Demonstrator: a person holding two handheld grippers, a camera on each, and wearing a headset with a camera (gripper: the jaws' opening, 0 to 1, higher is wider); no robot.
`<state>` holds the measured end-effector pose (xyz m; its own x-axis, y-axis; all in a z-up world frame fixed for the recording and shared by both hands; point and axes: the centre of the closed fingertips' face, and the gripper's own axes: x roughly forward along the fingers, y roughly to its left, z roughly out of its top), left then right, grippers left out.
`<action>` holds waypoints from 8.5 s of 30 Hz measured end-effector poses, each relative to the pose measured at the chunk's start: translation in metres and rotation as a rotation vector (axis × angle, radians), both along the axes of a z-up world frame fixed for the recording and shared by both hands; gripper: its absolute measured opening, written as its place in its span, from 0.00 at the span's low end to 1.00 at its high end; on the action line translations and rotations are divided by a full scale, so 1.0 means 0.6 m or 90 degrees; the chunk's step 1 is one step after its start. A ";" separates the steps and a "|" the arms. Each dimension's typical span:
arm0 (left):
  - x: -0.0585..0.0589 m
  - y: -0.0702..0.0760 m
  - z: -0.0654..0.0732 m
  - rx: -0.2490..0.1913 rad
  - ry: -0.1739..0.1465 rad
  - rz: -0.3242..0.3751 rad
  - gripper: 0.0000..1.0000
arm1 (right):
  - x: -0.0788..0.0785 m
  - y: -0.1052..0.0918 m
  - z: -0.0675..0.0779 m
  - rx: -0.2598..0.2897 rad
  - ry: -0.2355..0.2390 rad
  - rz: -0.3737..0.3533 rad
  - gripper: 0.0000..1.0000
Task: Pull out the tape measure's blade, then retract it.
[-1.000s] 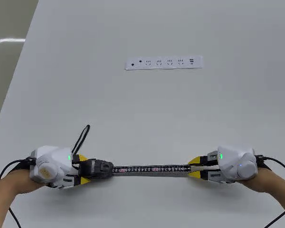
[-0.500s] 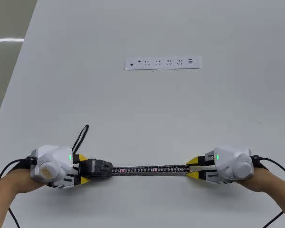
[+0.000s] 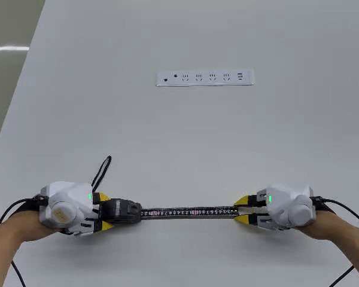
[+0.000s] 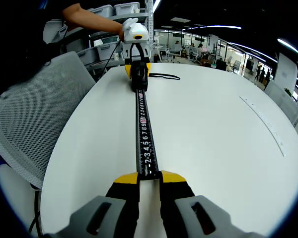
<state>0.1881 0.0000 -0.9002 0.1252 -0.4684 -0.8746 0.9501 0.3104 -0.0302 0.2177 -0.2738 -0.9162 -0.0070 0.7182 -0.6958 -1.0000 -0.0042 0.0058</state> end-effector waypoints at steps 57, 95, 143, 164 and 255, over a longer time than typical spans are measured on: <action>-0.054 0.010 0.036 -0.070 -0.055 0.179 0.48 | -0.026 -0.008 0.076 -0.007 -0.003 -0.174 0.47; -0.092 -0.008 0.118 -0.157 -0.123 0.404 0.75 | -0.096 -0.024 0.130 0.033 -0.008 -0.406 0.77; -0.126 -0.048 0.126 -0.186 -0.164 0.548 0.99 | -0.151 0.022 0.149 0.100 0.003 -0.513 0.94; -0.118 -0.052 0.116 -0.182 -0.161 0.632 0.99 | -0.152 0.018 0.145 0.104 0.009 -0.521 0.92; 0.011 -0.034 0.054 -0.176 -0.239 0.857 0.91 | -0.016 -0.020 0.056 0.066 0.011 -0.105 0.40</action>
<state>0.1946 -0.0202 -0.8680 0.8047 0.0452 -0.5919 -0.0954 0.9940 -0.0538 0.2082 -0.2857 -0.8829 0.1057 0.7780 -0.6193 -0.9869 0.1582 0.0303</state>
